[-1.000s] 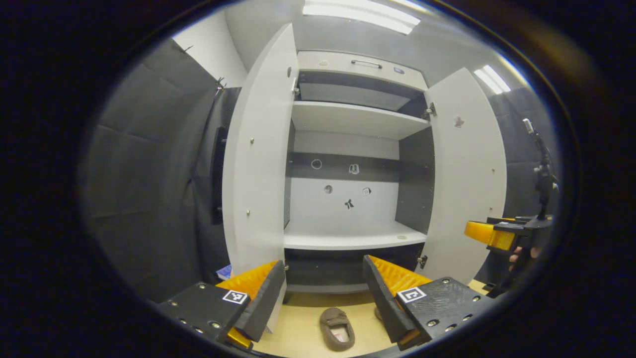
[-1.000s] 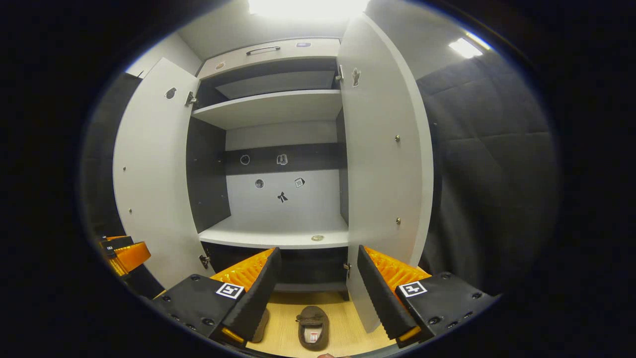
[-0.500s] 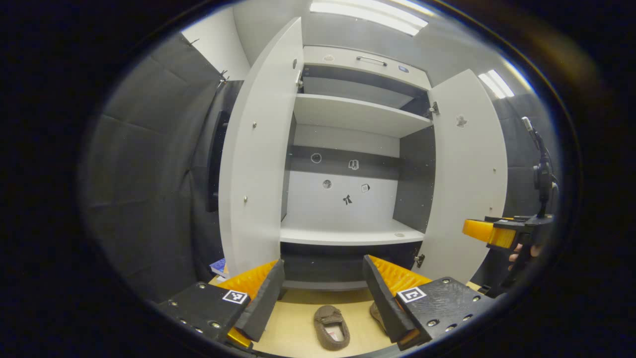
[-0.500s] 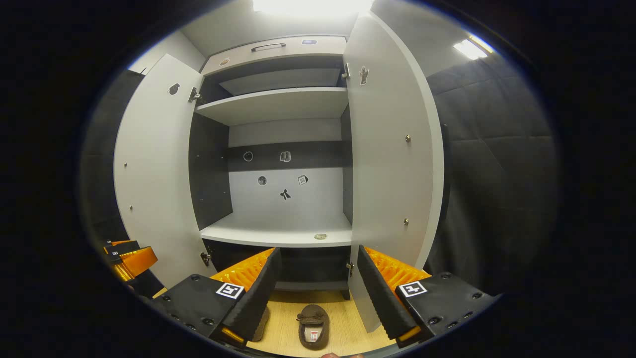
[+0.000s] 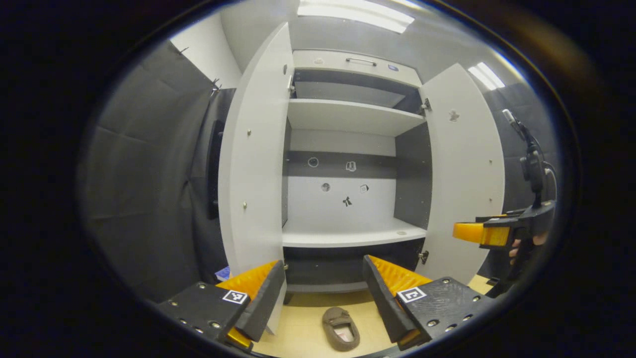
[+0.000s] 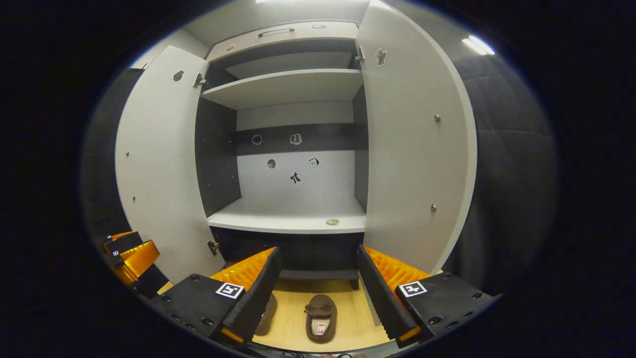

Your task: Grab one shoe with the right hand and put it into the shoe cabinet, grab the other shoe with the left hand and put it into the shoe cabinet; then close the right door with the right hand and the left door with the left hand.

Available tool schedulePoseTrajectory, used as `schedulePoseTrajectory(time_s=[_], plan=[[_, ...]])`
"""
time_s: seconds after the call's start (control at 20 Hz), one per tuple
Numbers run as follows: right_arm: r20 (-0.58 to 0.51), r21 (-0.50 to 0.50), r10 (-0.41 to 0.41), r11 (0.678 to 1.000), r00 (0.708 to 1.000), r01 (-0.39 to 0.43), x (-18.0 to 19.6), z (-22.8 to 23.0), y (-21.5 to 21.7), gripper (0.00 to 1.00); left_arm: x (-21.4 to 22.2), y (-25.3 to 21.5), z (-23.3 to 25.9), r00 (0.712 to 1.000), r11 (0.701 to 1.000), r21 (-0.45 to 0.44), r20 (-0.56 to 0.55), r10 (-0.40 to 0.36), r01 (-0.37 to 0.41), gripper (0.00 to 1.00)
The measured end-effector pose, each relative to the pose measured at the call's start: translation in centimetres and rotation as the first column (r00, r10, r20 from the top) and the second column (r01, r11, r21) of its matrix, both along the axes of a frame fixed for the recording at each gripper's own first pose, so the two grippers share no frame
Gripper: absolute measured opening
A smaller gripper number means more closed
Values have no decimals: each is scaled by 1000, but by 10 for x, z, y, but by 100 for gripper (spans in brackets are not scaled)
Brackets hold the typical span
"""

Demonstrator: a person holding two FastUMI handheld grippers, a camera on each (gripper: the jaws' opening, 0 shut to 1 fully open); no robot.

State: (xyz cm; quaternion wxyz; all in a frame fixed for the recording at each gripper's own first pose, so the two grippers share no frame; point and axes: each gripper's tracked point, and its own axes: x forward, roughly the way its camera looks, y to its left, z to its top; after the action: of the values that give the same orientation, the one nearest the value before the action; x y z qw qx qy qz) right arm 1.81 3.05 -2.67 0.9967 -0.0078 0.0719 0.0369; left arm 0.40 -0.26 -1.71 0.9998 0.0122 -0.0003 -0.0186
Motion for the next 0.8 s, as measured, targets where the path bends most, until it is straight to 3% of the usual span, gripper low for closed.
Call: schedulePoseTrajectory(time_s=[0.05, 0.1, 0.15, 0.4, 0.8], plan=[[-12, 9, 6, 1000, 1000, -6, 4, -2, 2, 97, -1, -3, -3, 1000, 1000, 1, -8, -6, 6, 92], [-21, 19, 15, 1000, 1000, -14, 7, -6, 5, 92, -2, -5, -7, 1000, 1000, 1, -16, -12, 12, 92], [-23, 29, 35, 999, 999, -34, 11, -9, 11, 97, -3, -8, -11, 1000, 1000, 2, -24, -18, 18, 92], [-93, 32, 79, 997, 993, -76, 20, -50, 27, 97, -10, -19, -25, 997, 999, 2, -62, -51, 52, 93], [-317, 75, 93, 995, 944, -73, 29, -155, 32, 98, -9, -12, -47, 992, 999, 9, -119, -50, 51, 93]])
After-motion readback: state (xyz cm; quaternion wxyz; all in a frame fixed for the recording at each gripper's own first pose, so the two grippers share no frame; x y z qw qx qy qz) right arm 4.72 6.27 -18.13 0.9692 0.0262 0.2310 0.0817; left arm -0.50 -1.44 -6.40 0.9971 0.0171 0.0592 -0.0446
